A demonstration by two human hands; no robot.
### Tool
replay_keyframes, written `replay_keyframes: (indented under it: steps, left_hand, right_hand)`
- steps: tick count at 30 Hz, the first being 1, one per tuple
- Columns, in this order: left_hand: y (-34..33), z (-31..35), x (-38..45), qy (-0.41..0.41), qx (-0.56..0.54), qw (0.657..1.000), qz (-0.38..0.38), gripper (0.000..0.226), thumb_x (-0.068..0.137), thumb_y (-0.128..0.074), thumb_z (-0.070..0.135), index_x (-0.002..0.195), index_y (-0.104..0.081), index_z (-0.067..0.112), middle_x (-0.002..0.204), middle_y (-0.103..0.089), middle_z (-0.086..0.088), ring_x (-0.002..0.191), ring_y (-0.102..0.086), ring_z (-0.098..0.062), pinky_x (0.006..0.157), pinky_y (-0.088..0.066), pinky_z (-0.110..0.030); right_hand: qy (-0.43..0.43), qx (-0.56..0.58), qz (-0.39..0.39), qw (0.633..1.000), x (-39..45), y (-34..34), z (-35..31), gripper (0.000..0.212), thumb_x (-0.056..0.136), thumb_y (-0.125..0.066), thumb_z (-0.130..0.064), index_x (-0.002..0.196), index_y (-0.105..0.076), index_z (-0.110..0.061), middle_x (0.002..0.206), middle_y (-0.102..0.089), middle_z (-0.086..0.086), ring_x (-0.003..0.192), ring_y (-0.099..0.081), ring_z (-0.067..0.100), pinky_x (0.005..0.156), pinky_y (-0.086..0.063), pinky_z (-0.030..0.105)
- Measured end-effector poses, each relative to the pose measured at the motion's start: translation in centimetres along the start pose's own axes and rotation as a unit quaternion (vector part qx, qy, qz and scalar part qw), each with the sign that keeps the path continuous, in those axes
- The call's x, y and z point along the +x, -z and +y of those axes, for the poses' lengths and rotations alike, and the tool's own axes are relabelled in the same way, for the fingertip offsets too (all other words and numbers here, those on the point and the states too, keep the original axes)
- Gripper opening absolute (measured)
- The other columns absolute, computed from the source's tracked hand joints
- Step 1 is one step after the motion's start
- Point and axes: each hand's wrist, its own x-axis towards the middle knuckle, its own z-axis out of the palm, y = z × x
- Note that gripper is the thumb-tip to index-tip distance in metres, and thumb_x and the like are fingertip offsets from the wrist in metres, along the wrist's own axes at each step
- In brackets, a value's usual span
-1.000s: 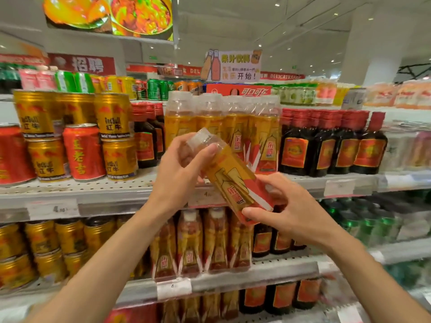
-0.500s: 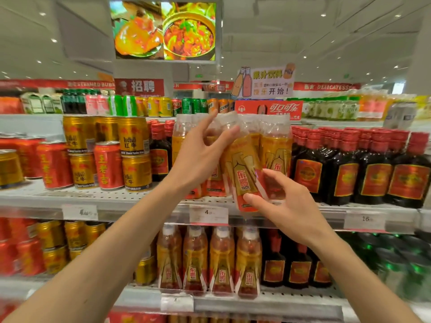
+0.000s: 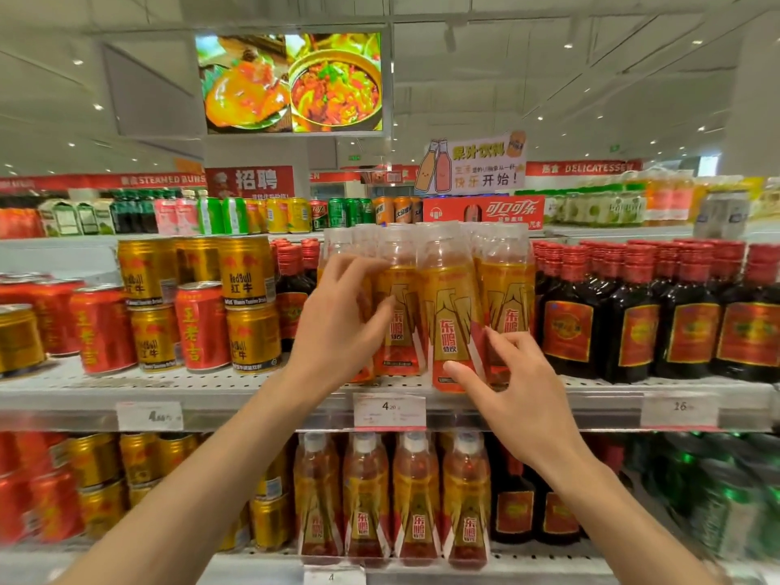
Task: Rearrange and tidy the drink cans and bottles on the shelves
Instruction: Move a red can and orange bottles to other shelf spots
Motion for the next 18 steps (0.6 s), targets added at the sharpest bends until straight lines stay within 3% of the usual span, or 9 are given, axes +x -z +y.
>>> replay_keyframes:
  steps: [3, 5, 9, 13, 18]
  left_hand:
    - [0.3, -1.6, -0.8, 0.023, 0.028, 0.998, 0.056, 0.041, 0.089, -0.077, 0.021, 0.125, -0.059, 0.019, 0.109, -0.048, 0.006, 0.073, -0.051, 0.001, 0.066, -0.048, -0.015]
    - [0.4, -2.6, -1.4, 0.049, 0.035, 0.995, 0.076, 0.052, 0.087, -0.079, 0.026, 0.131, -0.054, 0.018, 0.109, -0.045, 0.004, 0.071, -0.049, -0.001, 0.063, -0.042, -0.010]
    - [0.0, -4.1, -2.5, 0.101, 0.028, 0.991, 0.078, 0.077, 0.086, -0.078, 0.040, 0.148, -0.038, 0.019, 0.117, -0.040, 0.001, 0.079, -0.046, 0.001, 0.066, -0.038, -0.009]
    - [-0.6, -5.1, -3.1, 0.148, 0.018, 0.988, 0.047, 0.087, 0.088, -0.059, 0.063, 0.158, -0.027, 0.024, 0.122, -0.039, 0.000, 0.080, -0.047, -0.003, 0.074, -0.047, -0.026]
    - [-1.2, -5.4, -3.4, 0.182, -0.031, 0.983, 0.024, 0.086, 0.085, -0.047, 0.073, 0.157, -0.031, 0.030, 0.116, -0.043, 0.003, 0.081, -0.049, -0.001, 0.079, -0.047, -0.028]
  right_hand:
    - [-0.004, -0.013, 0.007, 1.000, 0.1, -0.7, 0.2, 0.072, 0.082, -0.061, -0.068, 0.134, -0.061, -0.017, 0.112, -0.057, -0.009, 0.106, -0.058, 0.010, 0.095, -0.054, 0.037]
    - [-0.006, -0.012, 0.018, 1.000, 0.1, -1.0, 0.1, 0.079, 0.083, -0.063, -0.066, 0.143, -0.053, -0.016, 0.118, -0.058, -0.007, 0.107, -0.059, 0.012, 0.095, -0.055, 0.039]
    - [0.019, -0.048, 0.037, 0.998, 0.2, -1.3, -0.1, 0.087, 0.084, -0.061, -0.064, 0.154, -0.035, -0.019, 0.113, -0.049, -0.006, 0.088, -0.058, 0.010, 0.081, -0.059, 0.036]
    - [0.050, -0.107, 0.050, 0.992, 0.4, -1.5, -0.1, 0.090, 0.086, -0.053, -0.065, 0.159, -0.024, -0.021, 0.101, -0.047, -0.006, 0.069, -0.055, 0.010, 0.060, -0.056, 0.030]
    - [0.075, -0.151, 0.062, 0.984, 1.0, -1.6, 0.3, 0.087, 0.090, -0.049, -0.062, 0.159, -0.023, -0.016, 0.091, -0.046, -0.009, 0.068, -0.049, 0.008, 0.057, -0.044, 0.022]
